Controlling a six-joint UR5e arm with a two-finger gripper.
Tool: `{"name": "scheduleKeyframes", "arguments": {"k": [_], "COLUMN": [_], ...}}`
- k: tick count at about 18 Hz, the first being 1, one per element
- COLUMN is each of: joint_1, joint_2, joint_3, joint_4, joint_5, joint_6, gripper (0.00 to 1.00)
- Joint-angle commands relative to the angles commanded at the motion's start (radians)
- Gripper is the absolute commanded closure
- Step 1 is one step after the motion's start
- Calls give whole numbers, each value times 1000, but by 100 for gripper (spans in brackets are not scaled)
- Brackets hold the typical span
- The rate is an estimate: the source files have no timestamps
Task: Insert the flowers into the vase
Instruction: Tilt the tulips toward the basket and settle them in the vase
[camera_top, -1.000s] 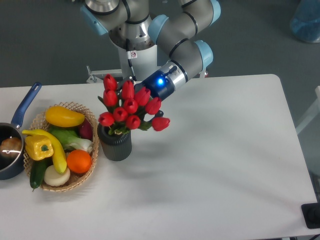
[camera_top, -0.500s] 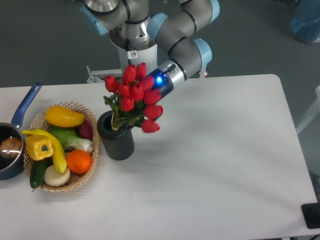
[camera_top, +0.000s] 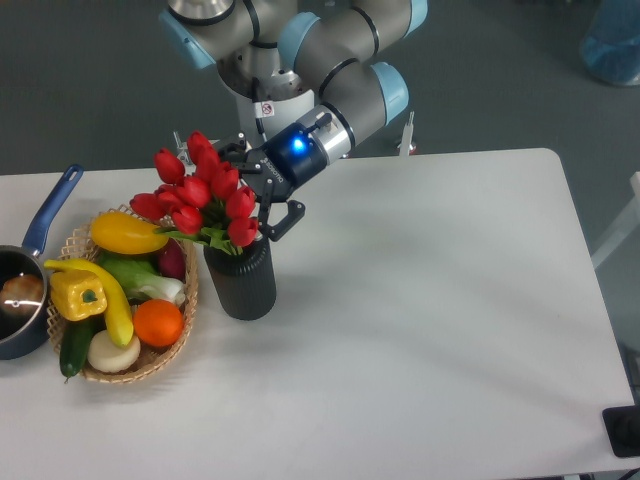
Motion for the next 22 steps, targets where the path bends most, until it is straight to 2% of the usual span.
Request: {"name": "scheduleKeyframes", "arguments": {"k": [5,11,16,22], "joint_1": [15,17,28,23], "joint_2": [-6,-51,-48,-41], "joint_3": [6,6,-6,-11], "joint_4": [0,0,-2,-2], "joint_5": [0,6,133,195], "joint_6": [0,3,2,0], "gripper": [0,0,0,0]}}
